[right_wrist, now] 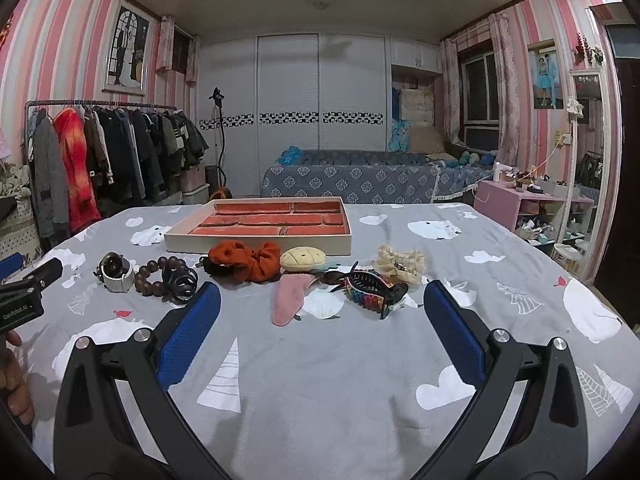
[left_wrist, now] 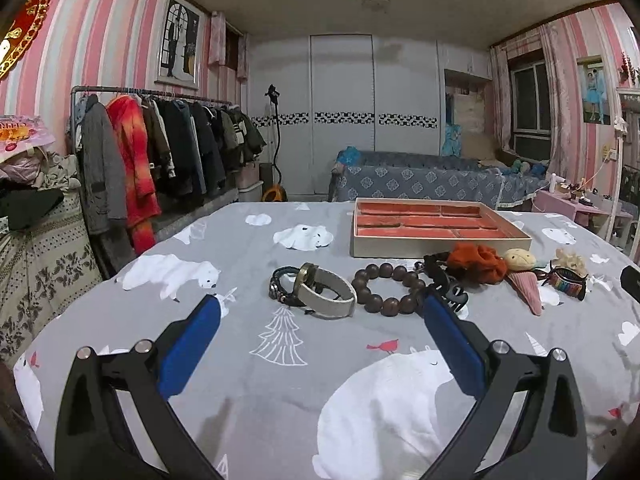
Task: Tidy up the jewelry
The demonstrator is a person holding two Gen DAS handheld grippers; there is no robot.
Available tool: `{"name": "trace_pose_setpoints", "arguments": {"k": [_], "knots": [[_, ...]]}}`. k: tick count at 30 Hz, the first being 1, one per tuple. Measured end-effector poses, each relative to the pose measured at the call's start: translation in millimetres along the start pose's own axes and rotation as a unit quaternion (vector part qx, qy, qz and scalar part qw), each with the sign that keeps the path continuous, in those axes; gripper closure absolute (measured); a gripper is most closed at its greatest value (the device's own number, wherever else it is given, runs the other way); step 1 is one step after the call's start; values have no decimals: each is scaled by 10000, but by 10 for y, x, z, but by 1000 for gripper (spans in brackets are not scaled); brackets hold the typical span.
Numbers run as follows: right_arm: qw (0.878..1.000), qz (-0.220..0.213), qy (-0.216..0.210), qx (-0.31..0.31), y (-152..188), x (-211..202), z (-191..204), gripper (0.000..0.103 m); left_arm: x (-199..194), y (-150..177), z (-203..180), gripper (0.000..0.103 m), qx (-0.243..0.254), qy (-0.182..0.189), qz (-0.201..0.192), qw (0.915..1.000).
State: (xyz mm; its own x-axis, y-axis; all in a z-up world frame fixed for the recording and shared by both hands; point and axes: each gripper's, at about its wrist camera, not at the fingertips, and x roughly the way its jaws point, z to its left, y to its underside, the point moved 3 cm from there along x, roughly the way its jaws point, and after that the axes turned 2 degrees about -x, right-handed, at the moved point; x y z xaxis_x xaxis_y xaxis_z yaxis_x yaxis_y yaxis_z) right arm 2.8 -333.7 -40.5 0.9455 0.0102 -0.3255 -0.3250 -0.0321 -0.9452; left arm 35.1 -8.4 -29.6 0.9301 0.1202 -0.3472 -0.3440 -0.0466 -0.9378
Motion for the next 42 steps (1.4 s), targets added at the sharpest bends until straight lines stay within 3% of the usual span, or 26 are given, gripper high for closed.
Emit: {"name": "trace_pose_setpoints", "arguments": {"k": [12,42], "knots": [[9999,28,49,-111,9,15,37,4,-35,16,19,4,-38,-74,-193,9998],[9998,133,63,-165,25,59,70,4,-12,35,32,4,-121,104,-89,9998]]}}
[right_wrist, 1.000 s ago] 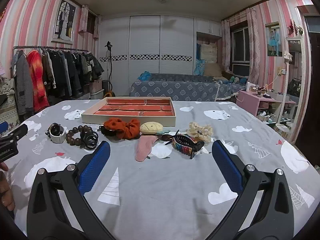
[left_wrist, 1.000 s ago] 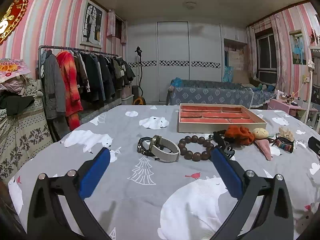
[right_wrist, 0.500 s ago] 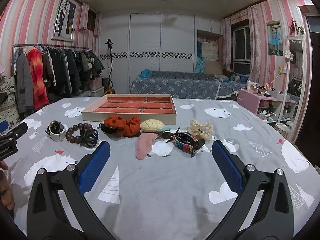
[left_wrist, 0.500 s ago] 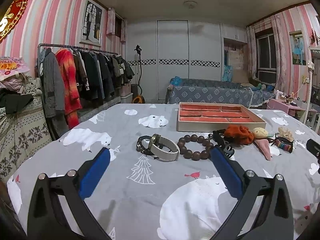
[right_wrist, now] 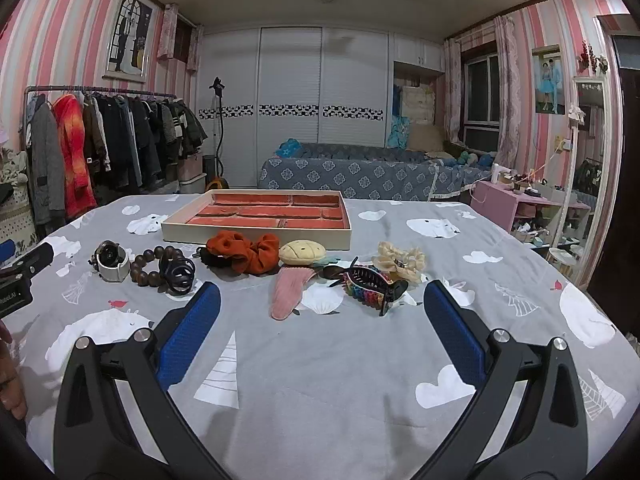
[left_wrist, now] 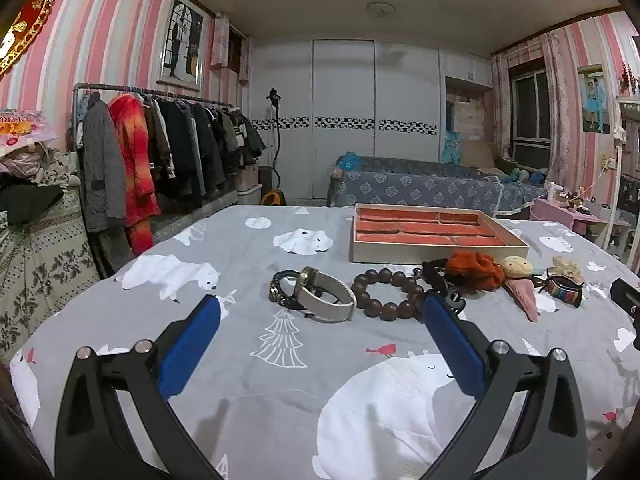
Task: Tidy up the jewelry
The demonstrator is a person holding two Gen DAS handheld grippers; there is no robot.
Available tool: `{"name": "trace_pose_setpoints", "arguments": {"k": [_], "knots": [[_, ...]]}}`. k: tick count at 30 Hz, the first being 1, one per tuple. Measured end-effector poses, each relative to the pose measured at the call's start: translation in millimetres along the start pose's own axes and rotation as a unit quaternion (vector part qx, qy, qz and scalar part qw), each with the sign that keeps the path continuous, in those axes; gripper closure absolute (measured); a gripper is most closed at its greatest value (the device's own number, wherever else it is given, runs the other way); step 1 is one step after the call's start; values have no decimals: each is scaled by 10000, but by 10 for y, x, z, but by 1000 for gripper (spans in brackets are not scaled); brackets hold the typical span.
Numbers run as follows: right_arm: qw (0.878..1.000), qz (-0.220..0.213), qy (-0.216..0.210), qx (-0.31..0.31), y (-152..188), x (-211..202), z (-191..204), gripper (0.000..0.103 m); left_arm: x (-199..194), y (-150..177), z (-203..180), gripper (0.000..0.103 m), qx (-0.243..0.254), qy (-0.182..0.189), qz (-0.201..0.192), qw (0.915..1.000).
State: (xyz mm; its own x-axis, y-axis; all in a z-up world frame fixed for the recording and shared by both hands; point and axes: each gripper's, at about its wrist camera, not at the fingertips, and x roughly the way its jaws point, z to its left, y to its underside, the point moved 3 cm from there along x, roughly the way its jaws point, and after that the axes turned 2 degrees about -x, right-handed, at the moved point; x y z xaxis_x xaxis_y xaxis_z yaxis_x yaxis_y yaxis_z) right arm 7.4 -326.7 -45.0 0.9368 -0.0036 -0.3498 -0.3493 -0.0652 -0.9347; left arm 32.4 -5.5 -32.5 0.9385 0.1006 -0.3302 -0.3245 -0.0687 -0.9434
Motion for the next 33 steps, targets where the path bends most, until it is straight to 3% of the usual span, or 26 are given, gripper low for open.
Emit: {"name": "trace_pose_setpoints", "arguments": {"k": [7,19,30,33], "knots": [[9999,91,4,-46,-16,21,9,4,-16,5,-22,4,23,128,61,9999],[9998,185,-109,-5,-9,93,13,4,26,-80,34,4,-20,22,160,9999],[9997,78,-163,131,-47,65,-50,4,-35,-174,53,4,-7,13,15,10000],[9996,145,-177,135,-38,96,-43,4,25,-138,65,4,-98,61,188,9998]]}}
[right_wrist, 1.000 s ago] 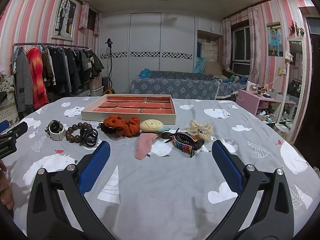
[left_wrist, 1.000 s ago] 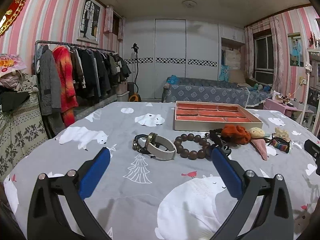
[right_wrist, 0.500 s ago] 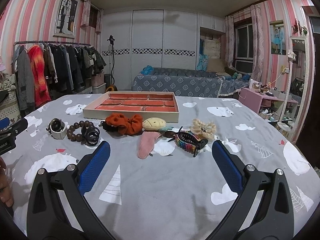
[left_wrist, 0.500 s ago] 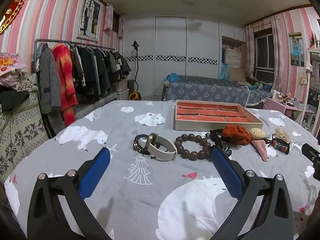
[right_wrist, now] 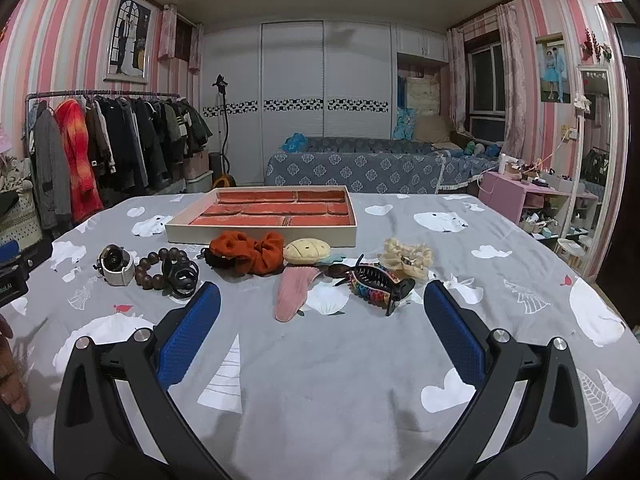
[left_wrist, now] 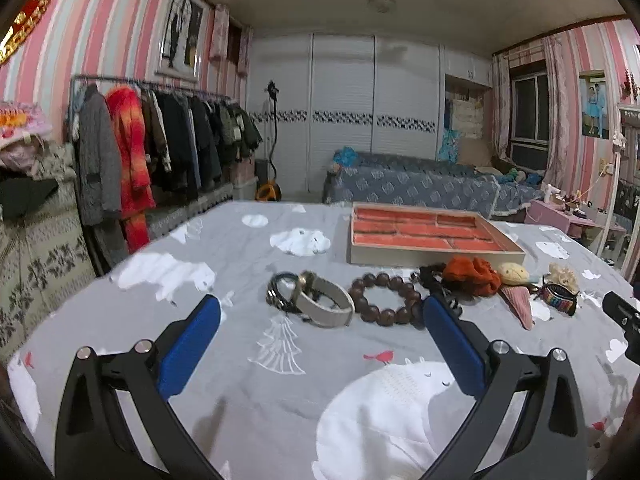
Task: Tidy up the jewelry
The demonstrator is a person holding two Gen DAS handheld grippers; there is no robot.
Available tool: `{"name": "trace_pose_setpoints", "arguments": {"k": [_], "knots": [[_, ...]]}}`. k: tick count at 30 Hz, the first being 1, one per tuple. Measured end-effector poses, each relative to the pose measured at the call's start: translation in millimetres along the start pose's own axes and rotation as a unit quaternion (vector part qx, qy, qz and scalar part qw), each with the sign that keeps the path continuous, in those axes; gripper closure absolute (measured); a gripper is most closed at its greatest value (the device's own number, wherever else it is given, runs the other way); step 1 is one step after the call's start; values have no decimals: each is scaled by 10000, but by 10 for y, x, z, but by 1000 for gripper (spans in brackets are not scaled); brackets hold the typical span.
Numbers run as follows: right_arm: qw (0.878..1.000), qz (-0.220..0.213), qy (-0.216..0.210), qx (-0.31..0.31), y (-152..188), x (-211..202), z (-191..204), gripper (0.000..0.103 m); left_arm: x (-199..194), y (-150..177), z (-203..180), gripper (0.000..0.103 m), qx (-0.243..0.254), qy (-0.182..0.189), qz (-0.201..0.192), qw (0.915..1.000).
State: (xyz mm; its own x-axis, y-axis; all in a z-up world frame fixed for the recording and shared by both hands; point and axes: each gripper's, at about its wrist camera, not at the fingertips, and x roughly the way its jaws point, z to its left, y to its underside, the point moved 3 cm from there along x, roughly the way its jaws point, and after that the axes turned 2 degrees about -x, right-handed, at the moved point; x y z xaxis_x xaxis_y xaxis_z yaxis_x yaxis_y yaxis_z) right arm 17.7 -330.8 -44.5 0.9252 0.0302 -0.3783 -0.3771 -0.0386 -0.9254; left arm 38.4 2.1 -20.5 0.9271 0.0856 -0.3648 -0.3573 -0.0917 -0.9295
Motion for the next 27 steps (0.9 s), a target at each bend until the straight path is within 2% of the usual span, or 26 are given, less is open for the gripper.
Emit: {"name": "trace_pose_setpoints", "arguments": {"k": [6,11,16,27], "knots": [[10000,-83,1,-13,-28,-62,-4,4,-61,-20,-51,4,117,-61,-61,9999],[9999,61,-11,122,21,-51,-37,4,-66,24,-92,4,220,-124,7,9997],[10000,-21,36,63,11,-114,-54,4,-84,-8,-107,4,231,-85,-60,9997],[9999,74,-20,73,34,-99,-66,4,-45,35,-195,4,276,54,127,9995]]}}
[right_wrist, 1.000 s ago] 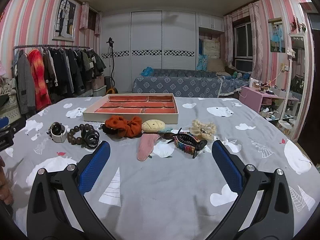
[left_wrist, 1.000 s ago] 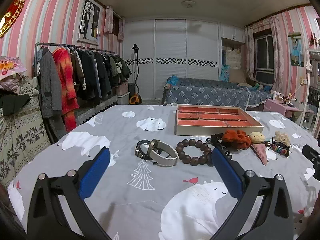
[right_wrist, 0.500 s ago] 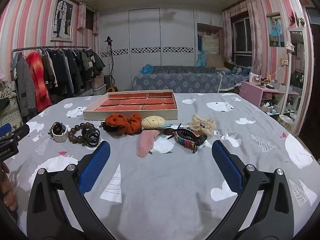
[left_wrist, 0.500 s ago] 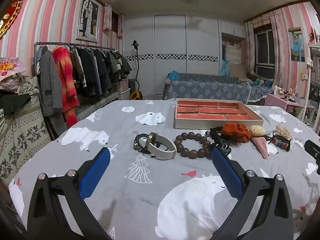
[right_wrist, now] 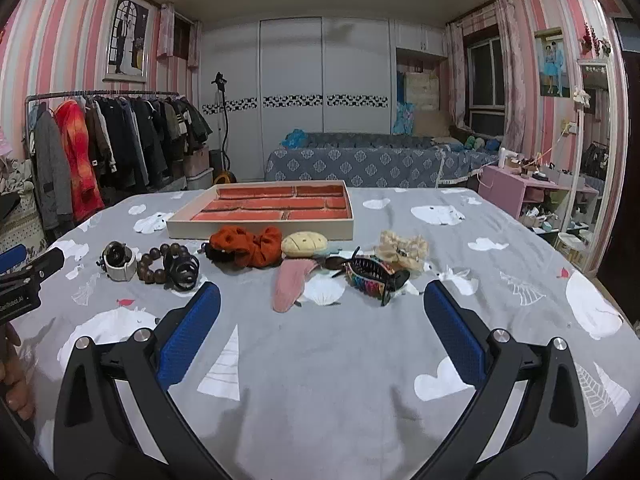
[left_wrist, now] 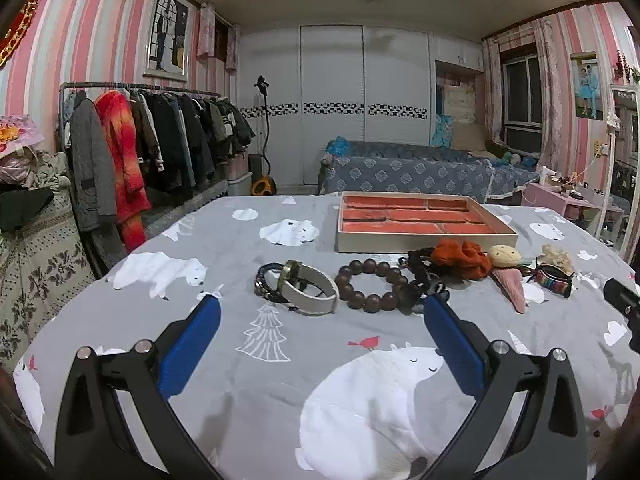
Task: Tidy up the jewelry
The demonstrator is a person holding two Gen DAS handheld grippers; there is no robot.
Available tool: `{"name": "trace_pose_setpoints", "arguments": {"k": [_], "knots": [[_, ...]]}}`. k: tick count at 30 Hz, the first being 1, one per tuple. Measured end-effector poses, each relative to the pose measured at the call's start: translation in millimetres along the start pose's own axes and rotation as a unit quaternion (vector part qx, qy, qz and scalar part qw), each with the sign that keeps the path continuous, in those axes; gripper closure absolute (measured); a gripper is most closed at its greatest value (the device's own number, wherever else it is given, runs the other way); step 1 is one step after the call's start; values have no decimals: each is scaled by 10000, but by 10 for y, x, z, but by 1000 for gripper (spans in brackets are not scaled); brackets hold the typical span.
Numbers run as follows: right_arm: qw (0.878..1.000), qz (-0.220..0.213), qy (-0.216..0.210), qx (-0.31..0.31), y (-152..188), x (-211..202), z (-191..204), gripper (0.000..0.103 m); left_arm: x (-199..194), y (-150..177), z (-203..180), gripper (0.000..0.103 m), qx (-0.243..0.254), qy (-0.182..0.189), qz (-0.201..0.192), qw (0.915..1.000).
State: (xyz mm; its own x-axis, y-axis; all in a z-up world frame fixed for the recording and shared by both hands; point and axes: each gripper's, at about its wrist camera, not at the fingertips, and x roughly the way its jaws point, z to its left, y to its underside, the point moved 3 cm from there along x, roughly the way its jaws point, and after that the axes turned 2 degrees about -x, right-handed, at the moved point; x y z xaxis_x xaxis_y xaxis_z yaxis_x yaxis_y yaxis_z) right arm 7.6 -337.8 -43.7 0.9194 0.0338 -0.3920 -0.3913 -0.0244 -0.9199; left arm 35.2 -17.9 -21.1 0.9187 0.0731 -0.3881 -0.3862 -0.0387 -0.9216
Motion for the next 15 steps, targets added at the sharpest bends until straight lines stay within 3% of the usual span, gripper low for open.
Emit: {"name": "trace_pose_setpoints", "arguments": {"k": [15], "knots": [[9999,87,-25,53,-7,72,-73,4,21,-29,-279,4,135,303,33,9994]]}}
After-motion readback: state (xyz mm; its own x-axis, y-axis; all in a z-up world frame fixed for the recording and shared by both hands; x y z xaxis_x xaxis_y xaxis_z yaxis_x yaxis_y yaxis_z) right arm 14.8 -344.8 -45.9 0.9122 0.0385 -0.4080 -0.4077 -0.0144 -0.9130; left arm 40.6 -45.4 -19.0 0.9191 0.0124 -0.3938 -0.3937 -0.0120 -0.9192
